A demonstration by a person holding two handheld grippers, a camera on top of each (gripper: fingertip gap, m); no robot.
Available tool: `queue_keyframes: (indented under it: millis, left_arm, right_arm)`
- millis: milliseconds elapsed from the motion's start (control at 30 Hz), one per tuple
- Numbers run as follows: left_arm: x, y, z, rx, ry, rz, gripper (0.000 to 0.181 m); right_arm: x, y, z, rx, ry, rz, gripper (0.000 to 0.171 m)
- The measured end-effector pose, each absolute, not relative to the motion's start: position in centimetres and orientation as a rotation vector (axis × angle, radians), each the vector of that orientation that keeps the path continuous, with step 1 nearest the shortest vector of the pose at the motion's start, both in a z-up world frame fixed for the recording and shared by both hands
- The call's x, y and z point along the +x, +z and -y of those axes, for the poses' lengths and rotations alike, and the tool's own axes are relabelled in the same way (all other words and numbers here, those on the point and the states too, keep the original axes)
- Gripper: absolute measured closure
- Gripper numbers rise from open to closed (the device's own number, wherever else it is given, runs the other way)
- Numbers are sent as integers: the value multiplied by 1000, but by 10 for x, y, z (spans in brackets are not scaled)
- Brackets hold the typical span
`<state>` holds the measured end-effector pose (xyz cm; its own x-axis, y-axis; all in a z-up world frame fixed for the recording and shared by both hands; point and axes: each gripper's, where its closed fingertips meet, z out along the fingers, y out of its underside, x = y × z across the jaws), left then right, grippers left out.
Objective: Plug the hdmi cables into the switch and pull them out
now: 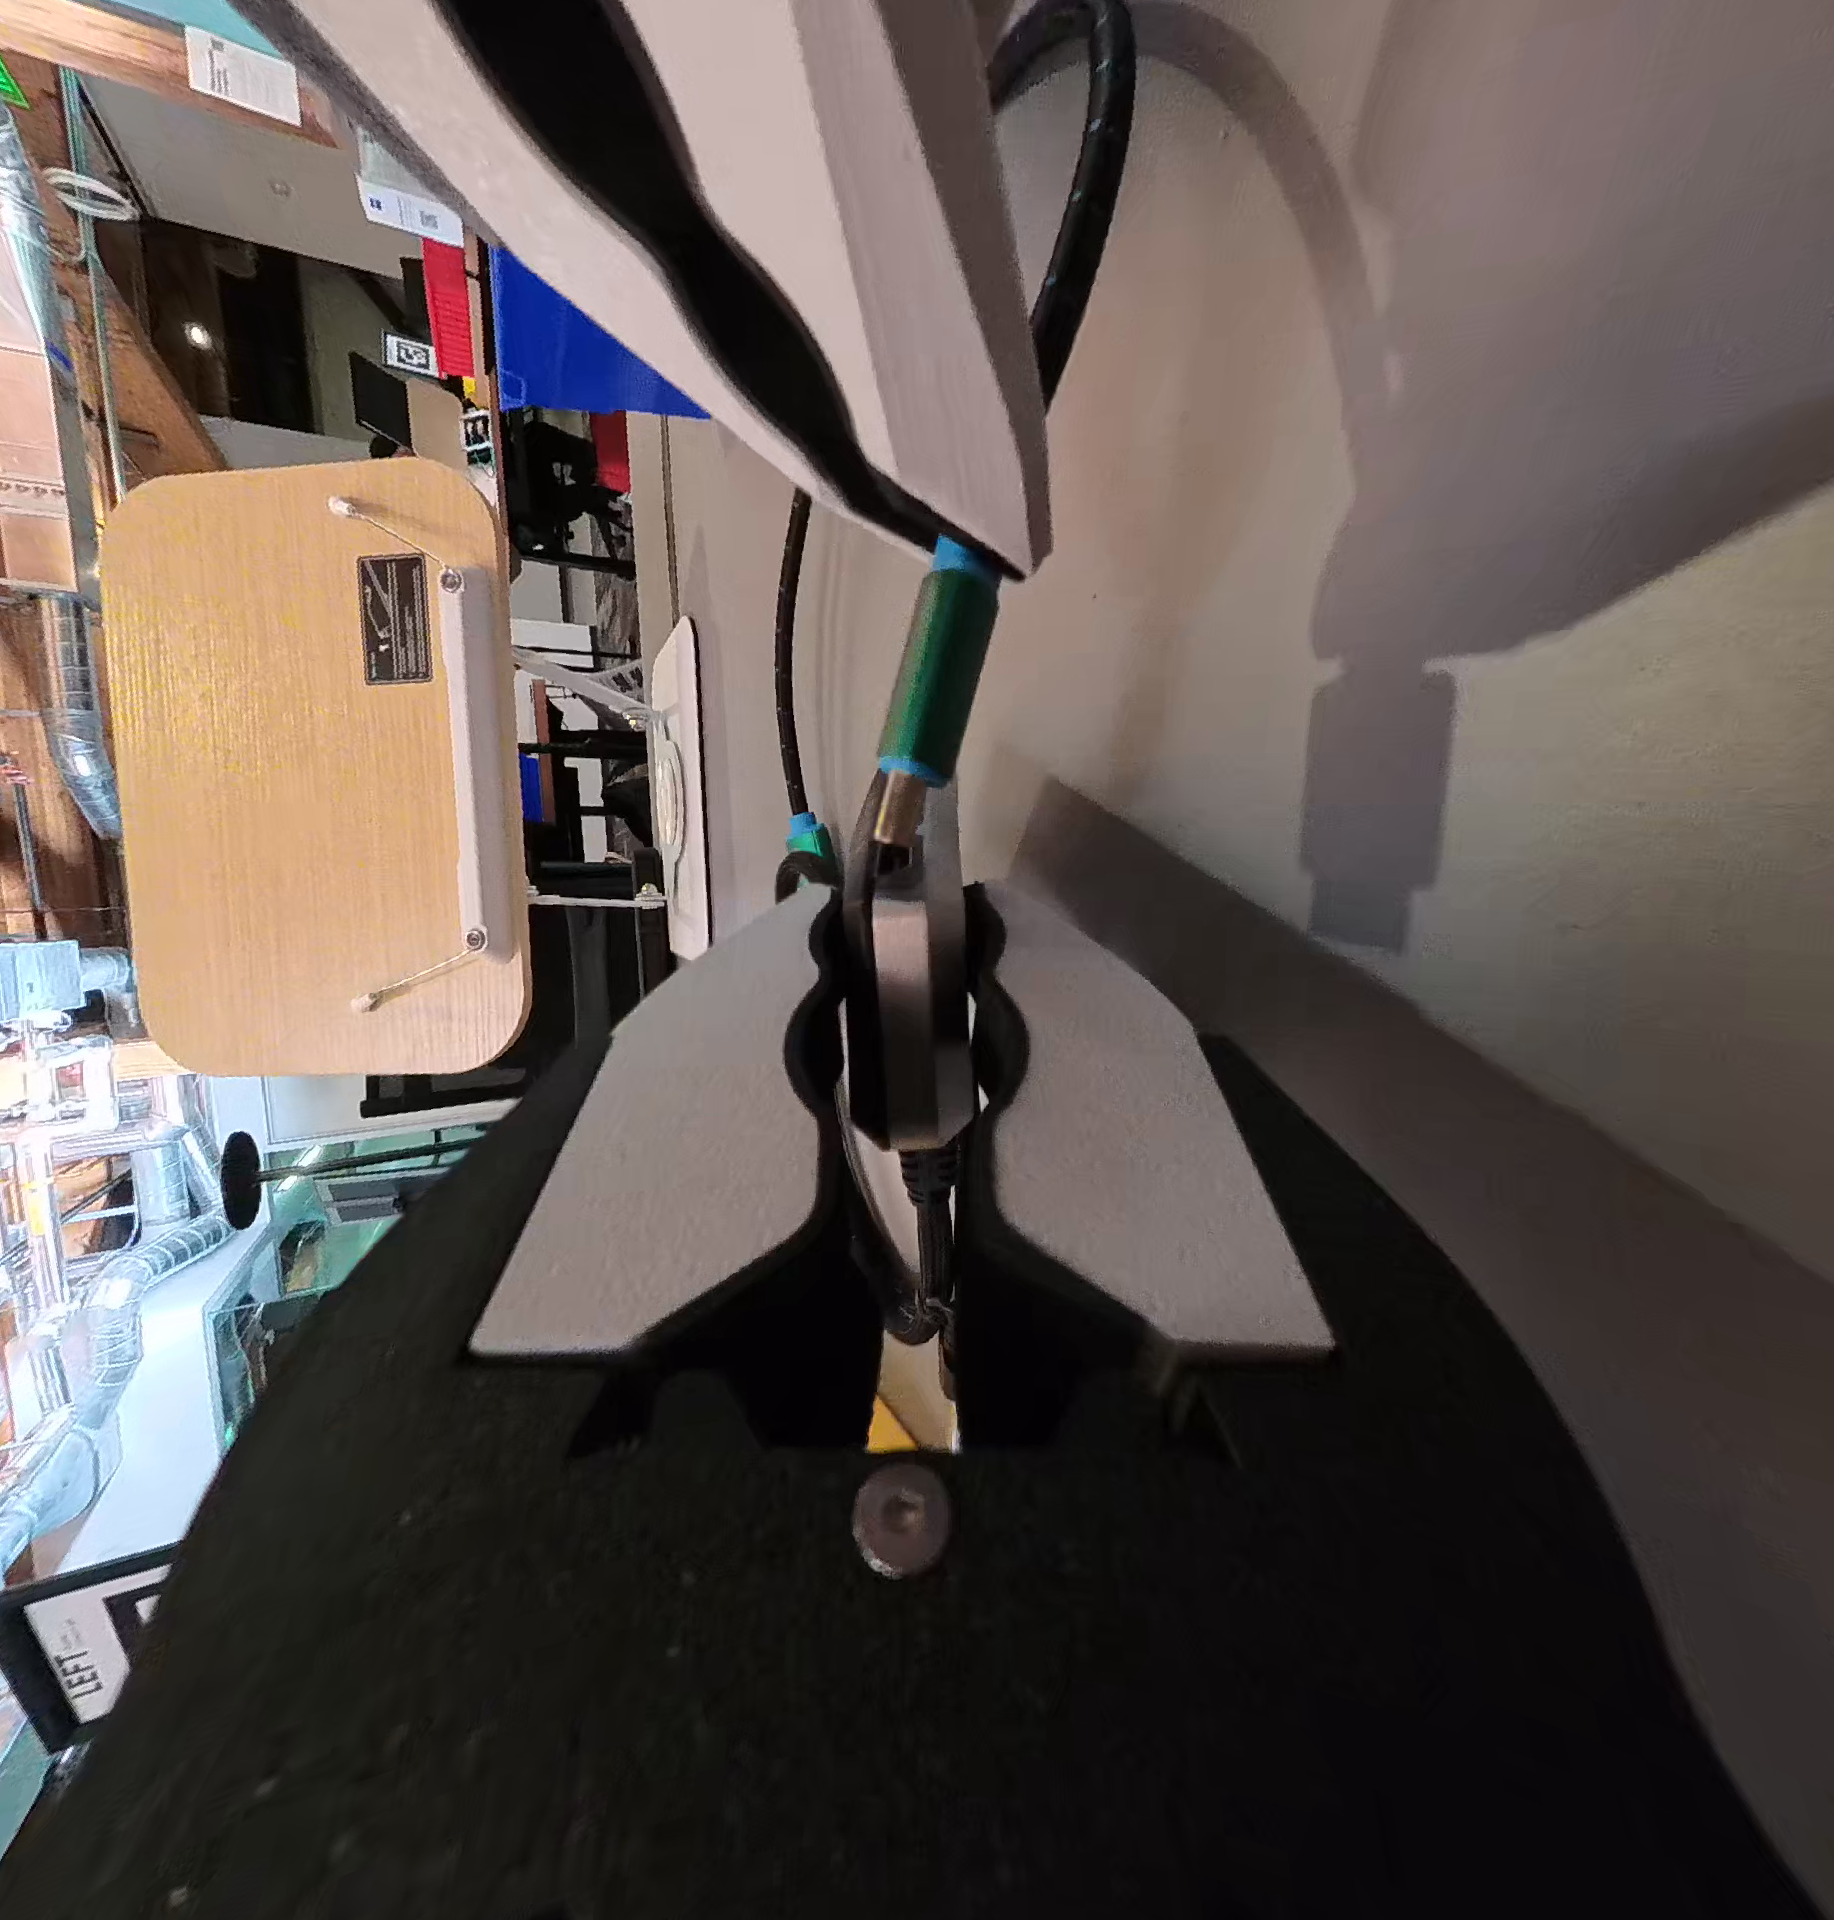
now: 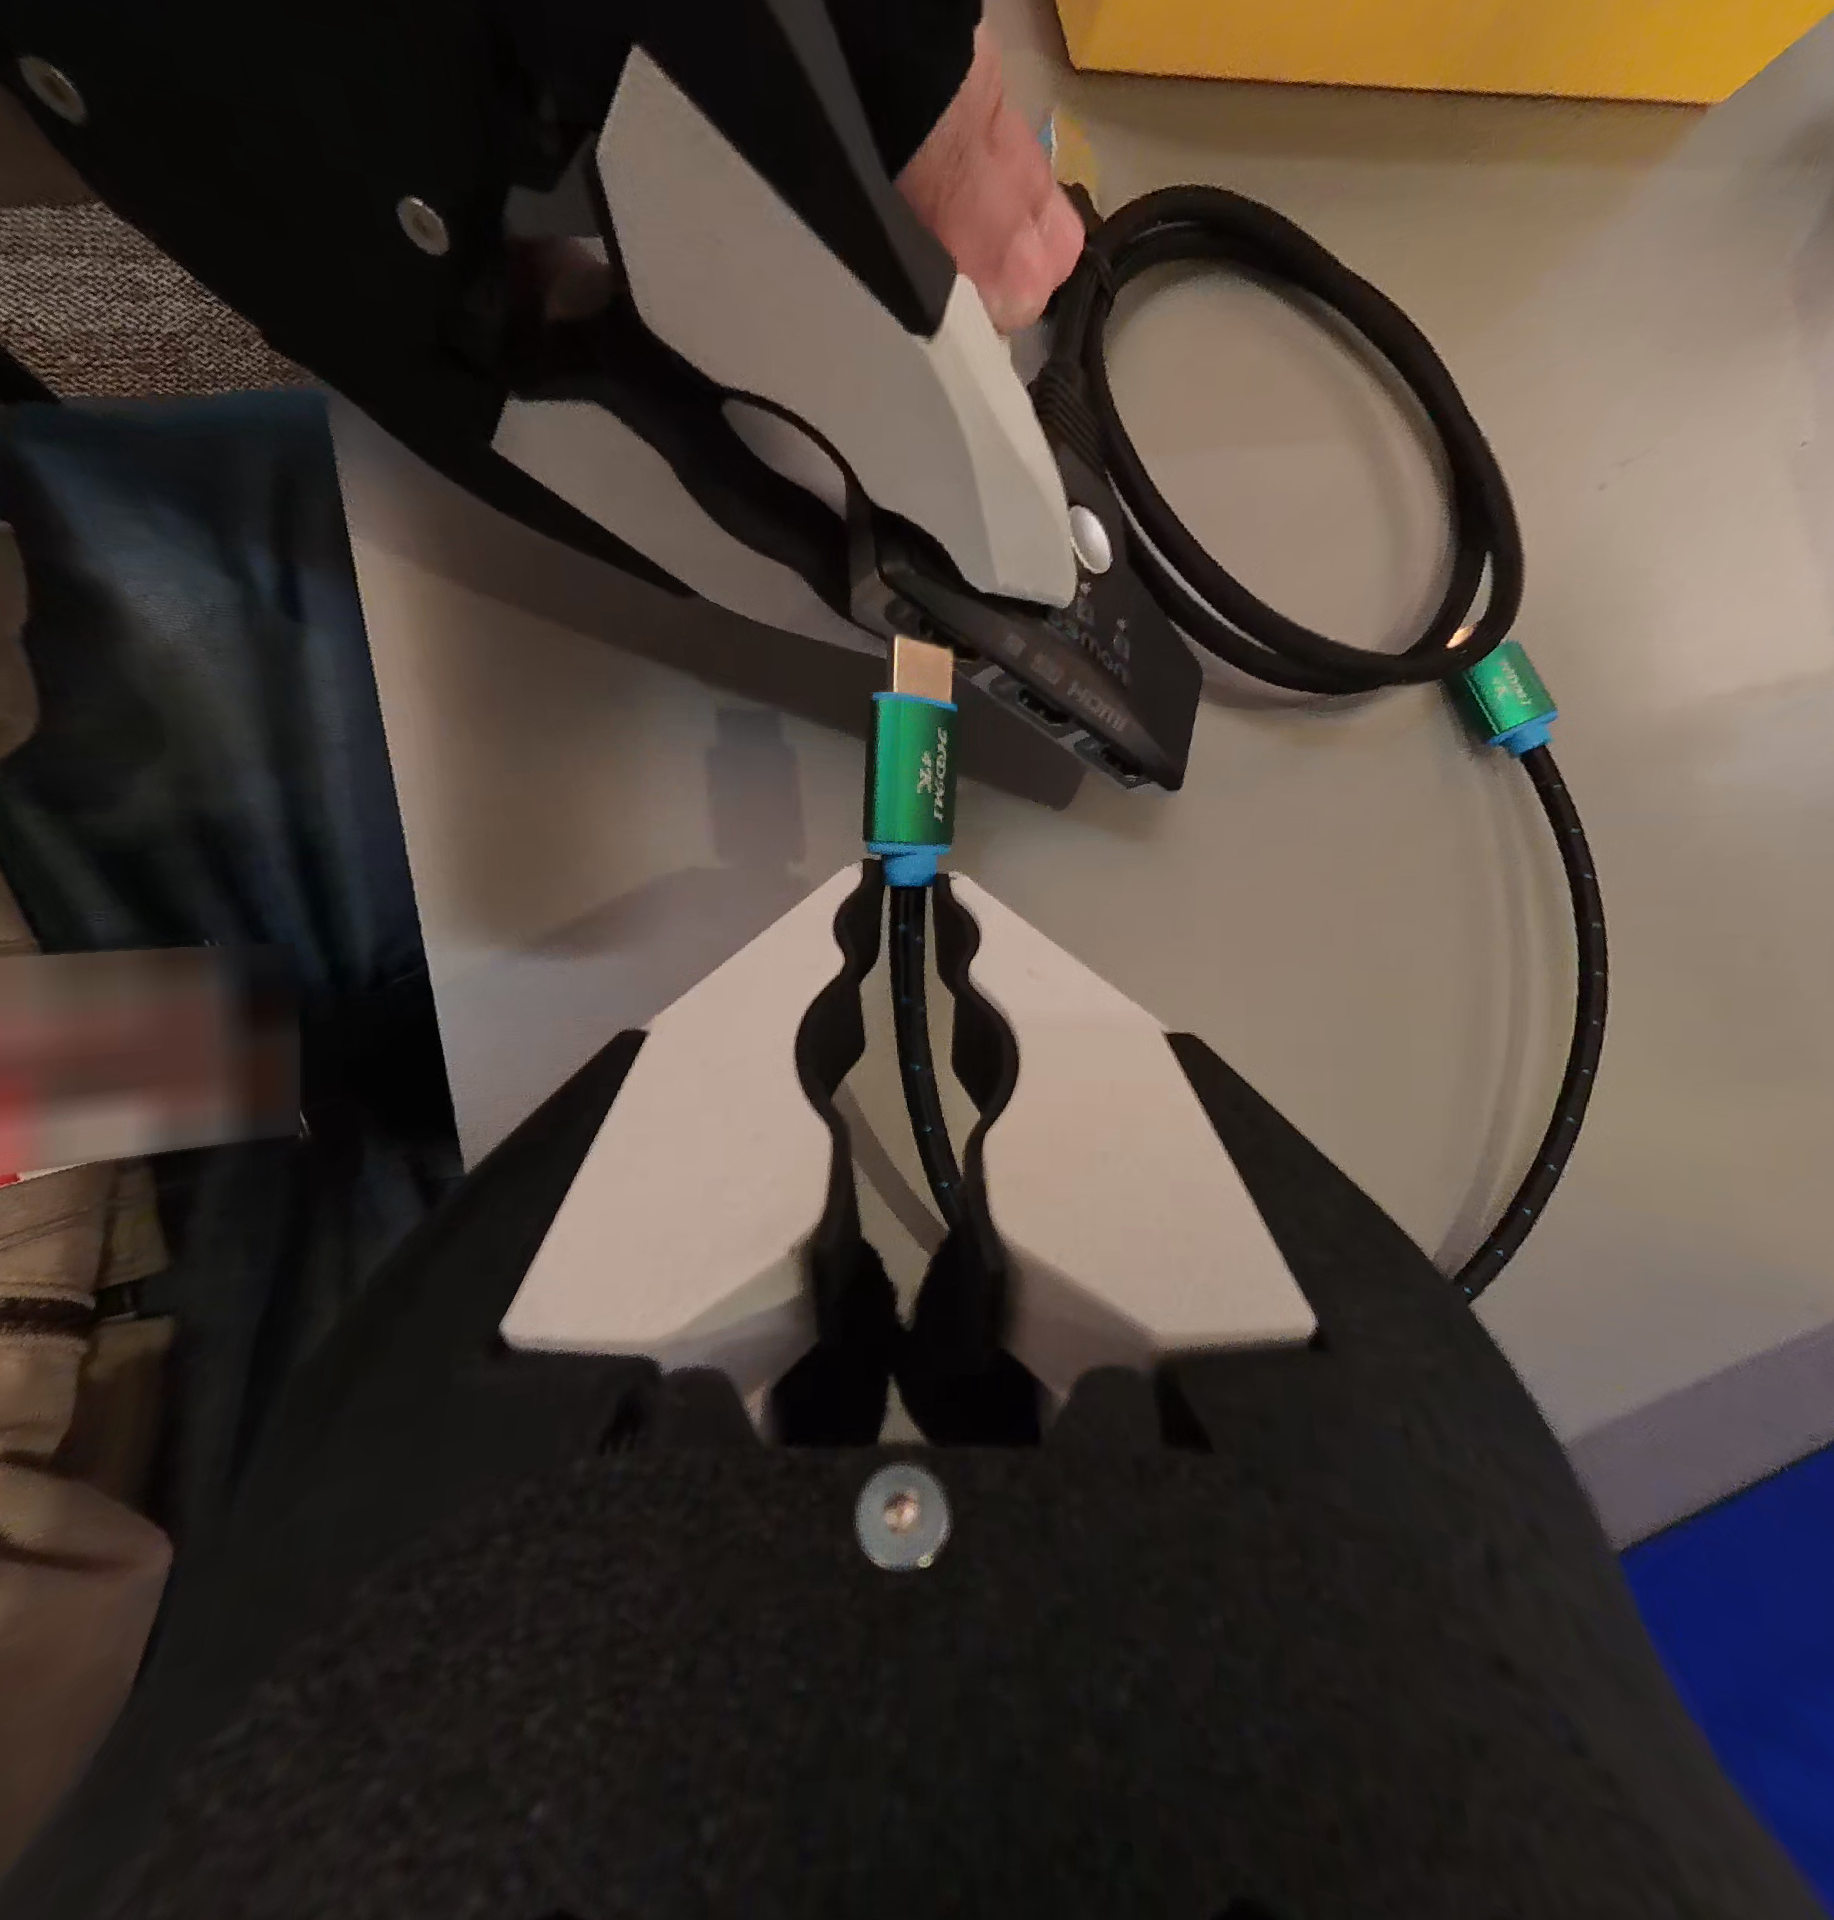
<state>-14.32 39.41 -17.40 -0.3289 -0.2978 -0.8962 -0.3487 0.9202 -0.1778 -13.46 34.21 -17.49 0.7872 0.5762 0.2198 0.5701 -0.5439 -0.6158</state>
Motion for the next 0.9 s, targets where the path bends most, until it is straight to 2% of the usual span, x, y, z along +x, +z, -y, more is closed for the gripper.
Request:
queue_keyframes:
  millis: [900]
  left_arm:
    - [-138,-189,-386,-355,370,-1969,161]
  right_arm:
    - [-128,-196,-333,-2582,2,503,163]
